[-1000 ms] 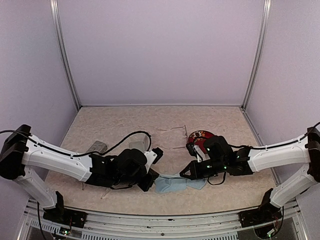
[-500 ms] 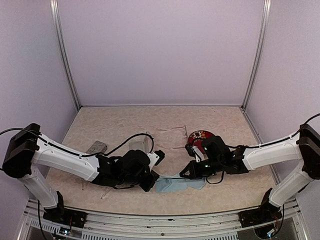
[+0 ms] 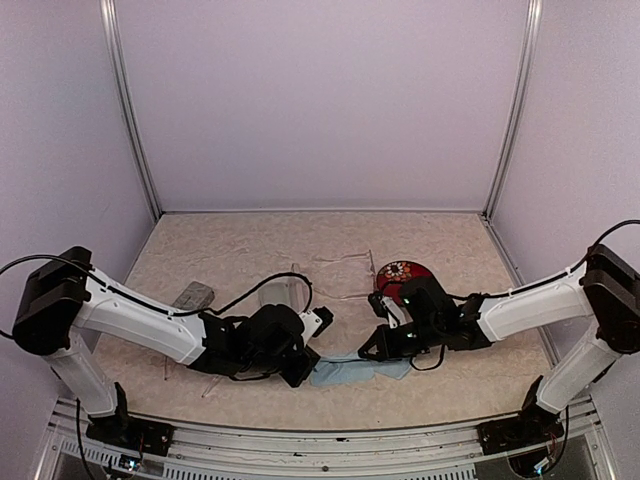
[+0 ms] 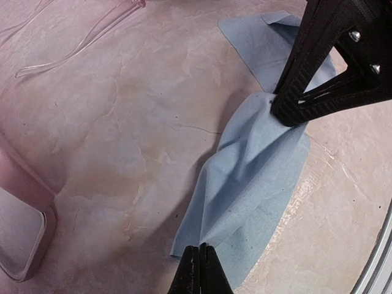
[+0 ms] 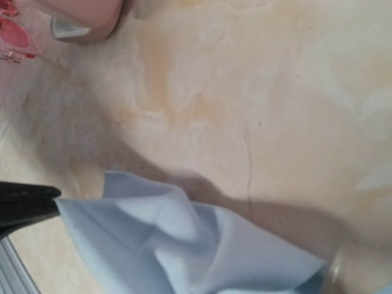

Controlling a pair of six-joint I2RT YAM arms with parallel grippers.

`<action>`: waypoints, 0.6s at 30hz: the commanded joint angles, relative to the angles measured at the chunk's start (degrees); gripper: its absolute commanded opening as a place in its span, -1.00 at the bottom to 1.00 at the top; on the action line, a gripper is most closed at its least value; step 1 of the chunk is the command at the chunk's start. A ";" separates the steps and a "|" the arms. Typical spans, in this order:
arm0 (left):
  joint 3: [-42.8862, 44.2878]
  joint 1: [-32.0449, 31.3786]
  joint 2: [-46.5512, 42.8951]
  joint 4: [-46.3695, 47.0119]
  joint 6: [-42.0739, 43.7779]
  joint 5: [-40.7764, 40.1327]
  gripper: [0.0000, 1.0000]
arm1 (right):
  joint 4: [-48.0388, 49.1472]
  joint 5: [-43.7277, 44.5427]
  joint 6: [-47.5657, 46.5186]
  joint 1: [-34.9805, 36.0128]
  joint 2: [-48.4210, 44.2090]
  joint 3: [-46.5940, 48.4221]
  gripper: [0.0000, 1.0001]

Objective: Organize the sunglasses
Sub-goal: Fold the glasses cleaning cloth at the center of the board.

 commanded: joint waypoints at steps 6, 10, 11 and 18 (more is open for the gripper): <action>1.36 -2.03 1.32 -1.10 2.48 0.11 -1.00 | 0.24 0.33 0.05 -0.58 0.96 -1.77 -0.98; 1.96 -2.81 1.57 -2.36 2.91 -0.23 -1.00 | 0.18 0.21 0.05 -0.58 1.20 -2.30 -0.98; 2.07 -2.98 1.47 -2.56 2.92 -0.34 -1.00 | 0.24 0.22 0.05 -0.54 1.23 -2.43 -0.98; 2.38 -3.95 1.33 -4.25 3.23 -0.94 -0.99 | 0.95 0.00 0.45 -0.46 1.49 -3.17 -0.96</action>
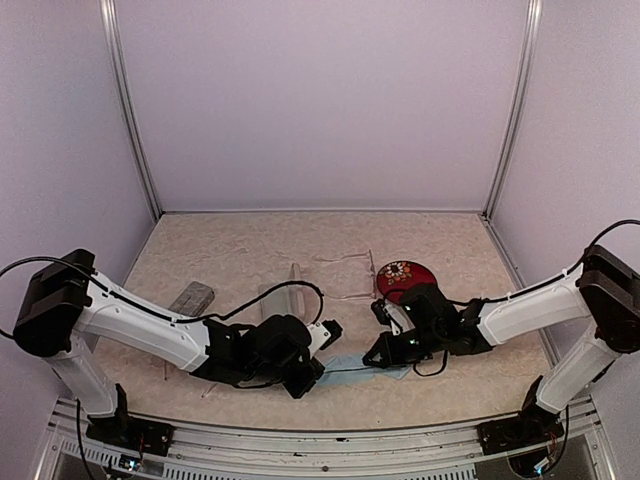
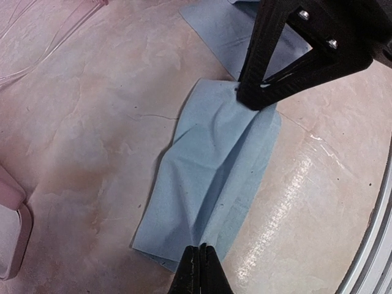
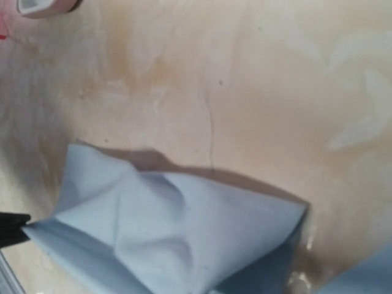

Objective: Organize the sunglasses
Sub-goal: Fold the glasses cleaning cloth at the center of the board.

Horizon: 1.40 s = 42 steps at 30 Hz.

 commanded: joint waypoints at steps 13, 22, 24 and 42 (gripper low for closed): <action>1.79 -2.25 2.50 -4.59 1.43 -0.99 -0.87 | 1.18 0.94 1.03 1.44 3.49 -0.56 -0.82; 1.70 -2.90 0.86 -5.68 0.82 -1.76 -0.37 | -3.89 3.97 0.43 3.11 1.77 0.92 -0.46; 1.46 -2.74 -0.51 -5.37 0.73 -1.16 -0.30 | -5.39 5.00 0.26 3.20 0.66 0.91 -0.36; 0.83 6.09 1.55 0.54 -2.25 5.78 -0.18 | -10.62 11.30 -4.43 1.76 -2.23 4.31 -0.12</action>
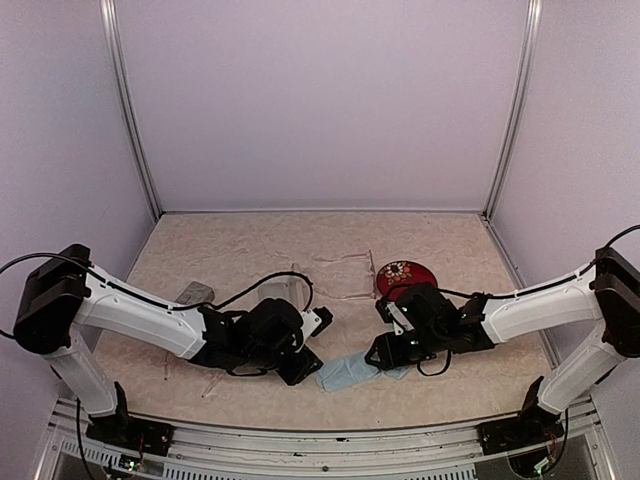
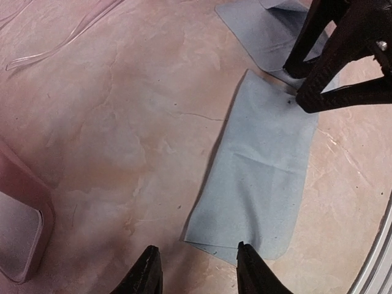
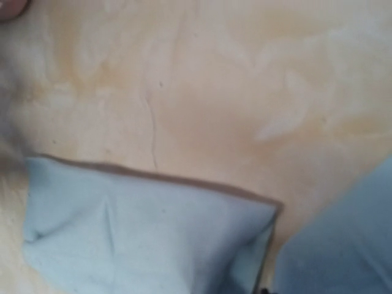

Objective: Organize the sunglasses
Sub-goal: Fold the glasses cleaning cloth at the center of the board, then rotate the opened sunglasses case at the center of the board.

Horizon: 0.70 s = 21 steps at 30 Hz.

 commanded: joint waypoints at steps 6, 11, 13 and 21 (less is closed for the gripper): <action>1.45 1.68 5.42 3.10 -1.39 3.19 -0.20 | 3.08 -1.27 -3.92 -2.59 3.05 1.68 -0.18; 1.36 2.20 6.38 4.06 -1.83 4.48 -0.24 | 4.61 -2.56 -5.18 -3.96 5.13 1.85 -0.20; 1.37 2.21 6.77 4.40 -2.05 5.04 -0.26 | 4.96 -2.84 -5.55 -4.29 5.68 1.90 -0.21; 1.10 2.27 7.70 5.06 -2.80 5.83 -0.50 | 6.07 -3.73 -7.36 -4.87 6.42 2.07 -0.24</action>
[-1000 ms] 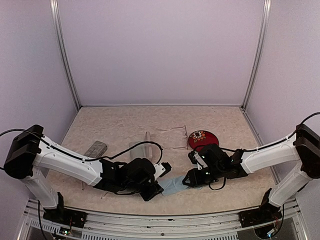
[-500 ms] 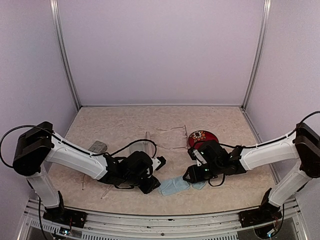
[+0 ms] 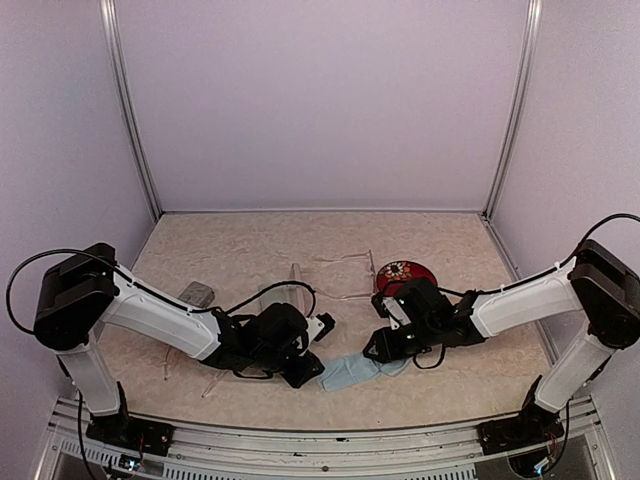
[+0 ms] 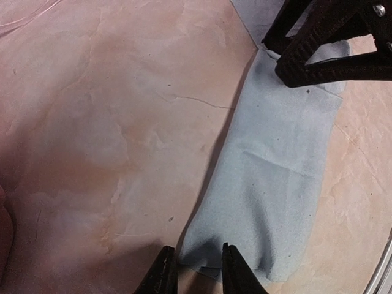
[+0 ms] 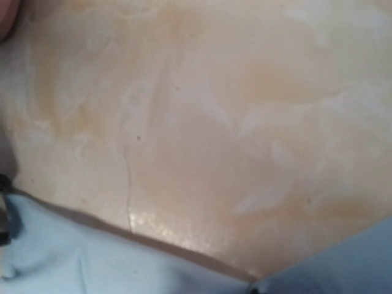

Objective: Organize the sunglasses
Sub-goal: Rotate the opened sunglasses case at the center of the board.

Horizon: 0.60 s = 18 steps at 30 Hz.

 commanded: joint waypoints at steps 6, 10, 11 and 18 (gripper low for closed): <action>0.34 0.33 0.66 -0.55 -1.53 -2.27 -0.85 | -1.61 1.13 -2.40 -0.53 -1.86 -0.30 -0.23; 0.32 0.33 0.01 -1.64 -1.94 -5.46 -0.94 | -4.11 2.66 -1.95 -0.52 -3.58 -1.65 -0.22; 0.33 0.33 -0.15 -1.77 -1.98 -6.13 -0.95 | -4.70 2.84 -1.69 -0.56 -4.13 -2.09 -0.21; 0.44 0.34 -0.43 -2.33 -2.00 -7.57 -0.94 | -6.63 3.70 -0.55 -0.59 -7.15 -5.69 -0.17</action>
